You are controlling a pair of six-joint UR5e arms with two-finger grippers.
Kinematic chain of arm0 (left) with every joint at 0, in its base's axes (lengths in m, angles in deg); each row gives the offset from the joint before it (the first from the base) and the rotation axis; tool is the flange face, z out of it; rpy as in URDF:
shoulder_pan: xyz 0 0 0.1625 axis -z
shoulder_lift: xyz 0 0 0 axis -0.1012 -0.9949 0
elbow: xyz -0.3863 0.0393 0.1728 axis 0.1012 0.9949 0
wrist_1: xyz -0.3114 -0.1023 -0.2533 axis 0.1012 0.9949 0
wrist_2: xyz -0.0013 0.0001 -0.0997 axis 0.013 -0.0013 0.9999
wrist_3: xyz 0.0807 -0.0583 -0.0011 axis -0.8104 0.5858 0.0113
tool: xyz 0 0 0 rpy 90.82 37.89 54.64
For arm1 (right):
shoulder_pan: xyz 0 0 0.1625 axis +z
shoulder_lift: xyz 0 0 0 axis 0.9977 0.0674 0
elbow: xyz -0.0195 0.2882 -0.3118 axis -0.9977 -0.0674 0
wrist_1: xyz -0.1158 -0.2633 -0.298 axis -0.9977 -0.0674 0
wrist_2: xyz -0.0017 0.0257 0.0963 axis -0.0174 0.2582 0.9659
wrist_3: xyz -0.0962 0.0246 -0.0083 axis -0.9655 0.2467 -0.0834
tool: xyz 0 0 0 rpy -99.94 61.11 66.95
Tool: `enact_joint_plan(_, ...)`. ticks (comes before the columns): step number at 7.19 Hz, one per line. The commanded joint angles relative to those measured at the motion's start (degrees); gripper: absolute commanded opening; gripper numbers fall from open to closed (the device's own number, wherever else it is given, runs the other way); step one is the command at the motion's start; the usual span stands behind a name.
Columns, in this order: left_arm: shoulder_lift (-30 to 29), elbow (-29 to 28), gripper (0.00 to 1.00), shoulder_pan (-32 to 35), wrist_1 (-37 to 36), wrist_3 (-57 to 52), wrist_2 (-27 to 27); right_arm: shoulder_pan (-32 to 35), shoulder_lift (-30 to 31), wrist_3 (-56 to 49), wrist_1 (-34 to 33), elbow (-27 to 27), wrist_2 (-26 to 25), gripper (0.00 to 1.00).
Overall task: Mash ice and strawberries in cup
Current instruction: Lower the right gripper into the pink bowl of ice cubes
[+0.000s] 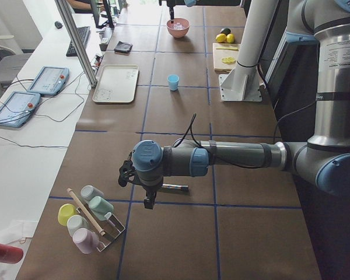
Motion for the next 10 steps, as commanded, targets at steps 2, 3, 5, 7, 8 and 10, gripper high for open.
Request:
enact_joint_plan(2, 0.01, 0.00, 1.00, -0.09, 0.00, 0.00, 0.00, -0.91, 0.21, -0.12, 0.00, -0.90, -0.42, 0.77)
enact_joint_plan(3, 0.01, 0.00, 1.00, 0.00, 0.00, 0.00, 0.00, -1.34, 0.21, -0.20, 0.00, -0.90, -1.21, 0.75)
enact_joint_plan(5, -0.07, 0.00, 1.00, 0.00, 0.09, 0.00, 0.00, -2.31, 0.13, -0.21, 0.00, -1.08, -2.36, 0.74)
enact_joint_plan(7, -0.07, 0.00, 1.00, 0.00, 0.00, 0.00, 0.00, -2.40, 0.56, -0.38, 0.00, -0.99, -2.36, 0.74)
enact_joint_plan(8, -0.08, 0.00, 1.00, 0.00, 0.00, 0.00, 0.00, -2.40, 0.57, -0.38, 0.00, -0.99, -2.27, 0.73)
enact_joint_plan(10, -0.08, 0.00, 1.00, 0.00, 0.00, 0.00, 0.00, -2.49, 0.65, -0.47, 0.00, -0.99, -2.10, 0.72)
